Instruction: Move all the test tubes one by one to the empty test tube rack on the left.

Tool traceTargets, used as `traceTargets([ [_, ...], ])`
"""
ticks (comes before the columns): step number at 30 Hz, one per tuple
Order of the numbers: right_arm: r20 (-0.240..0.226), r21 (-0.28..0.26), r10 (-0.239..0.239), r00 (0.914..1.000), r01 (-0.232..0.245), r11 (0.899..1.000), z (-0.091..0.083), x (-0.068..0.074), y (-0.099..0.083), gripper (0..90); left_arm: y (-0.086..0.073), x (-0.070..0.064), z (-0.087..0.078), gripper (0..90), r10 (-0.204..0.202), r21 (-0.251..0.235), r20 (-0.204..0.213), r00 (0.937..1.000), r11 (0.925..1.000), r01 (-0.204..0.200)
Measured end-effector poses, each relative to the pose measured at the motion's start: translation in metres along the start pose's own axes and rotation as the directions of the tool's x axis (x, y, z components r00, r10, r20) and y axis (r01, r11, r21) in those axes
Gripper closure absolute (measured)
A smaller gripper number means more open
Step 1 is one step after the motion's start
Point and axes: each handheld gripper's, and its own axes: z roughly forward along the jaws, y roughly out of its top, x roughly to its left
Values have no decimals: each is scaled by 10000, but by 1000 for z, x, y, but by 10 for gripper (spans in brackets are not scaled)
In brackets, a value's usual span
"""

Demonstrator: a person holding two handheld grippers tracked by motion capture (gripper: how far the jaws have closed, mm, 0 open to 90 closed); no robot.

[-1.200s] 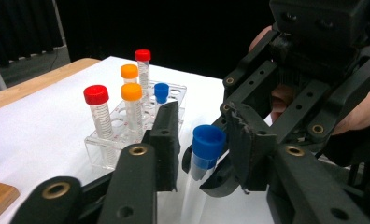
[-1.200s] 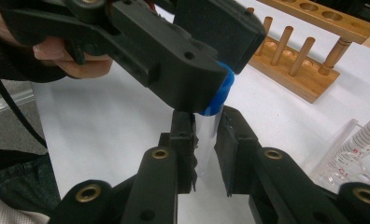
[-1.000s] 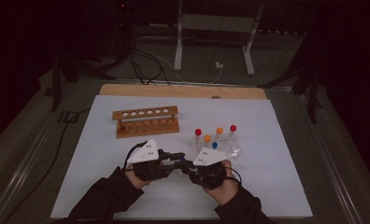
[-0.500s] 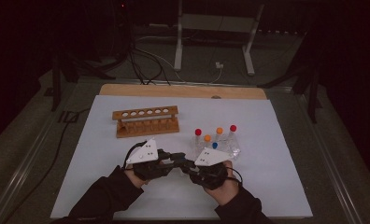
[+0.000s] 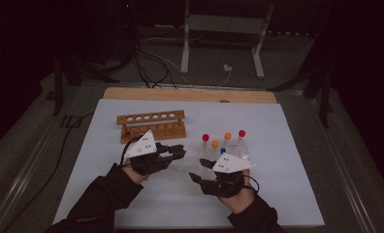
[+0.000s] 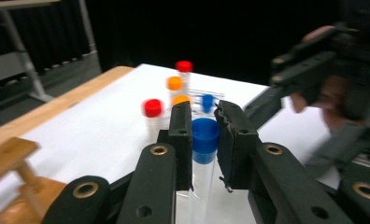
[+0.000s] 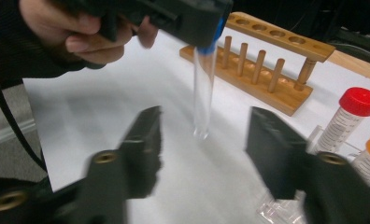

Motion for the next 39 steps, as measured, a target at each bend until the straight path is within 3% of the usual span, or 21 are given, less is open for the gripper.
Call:
traceTargets([
  [1, 0, 0, 0, 10000, 0, 10000, 0, 0, 0, 404, 0, 0, 0, 780, 0, 0, 0, 10000, 10000, 0],
  [2, 48, -98, 41, 10000, -40, 9999, -1, 0, 0, 344, 4, 7, -1, 780, -34, -34, -225, 9997, 10000, 33],
  [8, 197, -442, 205, 9996, -197, 9988, -4, 0, 1, 172, 13, 24, -2, 780, -114, -125, -784, 9969, 9999, 104],
  [14, 314, -821, 229, 9992, -203, 9964, -8, -1, 1, 142, 19, 40, 1, 780, -214, -76, -1192, 9926, 9998, 207],
  [23, 439, -1004, 373, 9983, -327, 9944, -11, -2, 2, 0, 29, 62, 10, 779, -266, -101, -1698, 9851, 9996, 253],
  [25, 338, -1108, 203, 9992, -165, 9937, -12, -2, 2, 0, 31, 68, 13, 779, -301, -209, -2046, 9784, 9994, 263],
  [27, 293, -1163, 122, 9995, -87, 9932, -13, -2, 2, 0, 32, 71, 14, 779, -356, -222, -2062, 9779, 9993, 317],
  [30, 232, -1315, 31, 9997, -1, 9913, -16, -3, 1, 0, 34, 80, 18, 779, -361, -244, -2451, 9688, 9992, 311],
  [33, 253, -1408, 111, 9996, -75, 9900, -18, -4, 1, 0, 36, 87, 20, 779, -456, -277, -2525, 9665, 9988, 399],
  [34, 233, -1427, 111, 9997, -77, 9897, -18, -4, 1, 0, 37, 92, 23, 779, -510, -318, -2702, 9615, 9985, 440],
  [35, 233, -1427, 111, 9997, -77, 9897, -18, -4, 1, 0, 37, 92, 23, 779, -510, -318, -2702, 9615, 9985, 440],
  [36, 272, -1419, 96, 9996, -56, 9899, -19, -4, 1, 0, 38, 98, 24, 779, -561, -415, -2938, 9542, 9981, 459],
  [37, 272, -1419, 96, 9996, -56, 9899, -19, -4, 1, 0, 38, 98, 24, 779, -561, -415, -2938, 9542, 9981, 459],
  [39, 260, -1417, 97, 9996, -59, 9899, -19, -5, 1, 0, 39, 103, 25, 779, -644, -492, -3113, 9481, 9975, 516],
])
